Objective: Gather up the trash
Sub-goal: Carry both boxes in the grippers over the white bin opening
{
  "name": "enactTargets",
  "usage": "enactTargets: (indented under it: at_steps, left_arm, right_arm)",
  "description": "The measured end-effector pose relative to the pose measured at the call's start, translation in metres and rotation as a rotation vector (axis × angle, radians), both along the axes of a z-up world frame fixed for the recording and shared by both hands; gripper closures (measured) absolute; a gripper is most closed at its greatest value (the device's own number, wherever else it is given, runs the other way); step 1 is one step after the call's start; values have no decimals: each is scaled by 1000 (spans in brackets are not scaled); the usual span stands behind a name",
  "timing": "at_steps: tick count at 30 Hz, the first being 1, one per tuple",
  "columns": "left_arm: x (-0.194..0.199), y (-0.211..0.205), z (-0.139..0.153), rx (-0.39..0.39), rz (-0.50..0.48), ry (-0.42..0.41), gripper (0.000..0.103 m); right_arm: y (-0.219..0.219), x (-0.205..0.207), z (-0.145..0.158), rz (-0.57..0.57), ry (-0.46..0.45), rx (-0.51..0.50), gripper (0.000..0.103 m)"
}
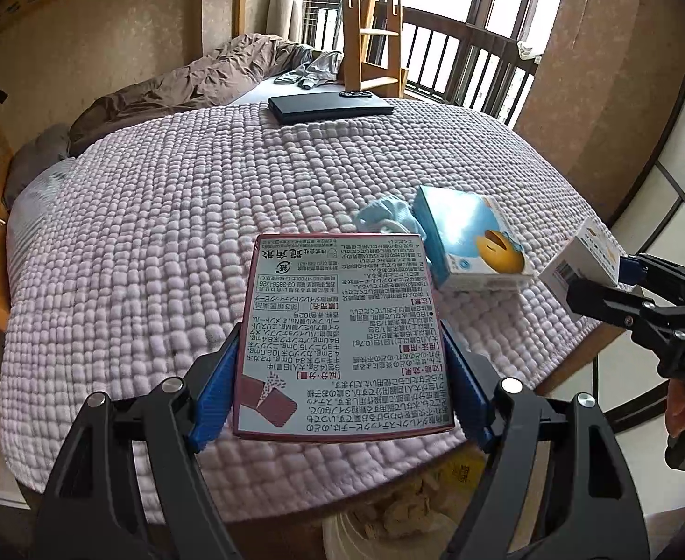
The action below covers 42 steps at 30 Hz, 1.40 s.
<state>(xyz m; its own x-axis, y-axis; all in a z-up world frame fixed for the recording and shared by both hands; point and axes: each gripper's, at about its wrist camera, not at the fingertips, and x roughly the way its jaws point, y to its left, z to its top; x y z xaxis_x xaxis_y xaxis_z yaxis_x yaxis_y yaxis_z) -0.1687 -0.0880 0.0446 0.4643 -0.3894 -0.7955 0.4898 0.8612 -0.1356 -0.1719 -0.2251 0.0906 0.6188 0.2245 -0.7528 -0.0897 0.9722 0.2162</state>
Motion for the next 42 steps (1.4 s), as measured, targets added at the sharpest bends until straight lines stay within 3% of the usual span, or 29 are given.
enactTargets:
  at_steps: [42]
  left_arm:
    - [-84,-4,-8,68,-79,49,24]
  right_arm:
    - [8,-91,-17,68,129,24,39]
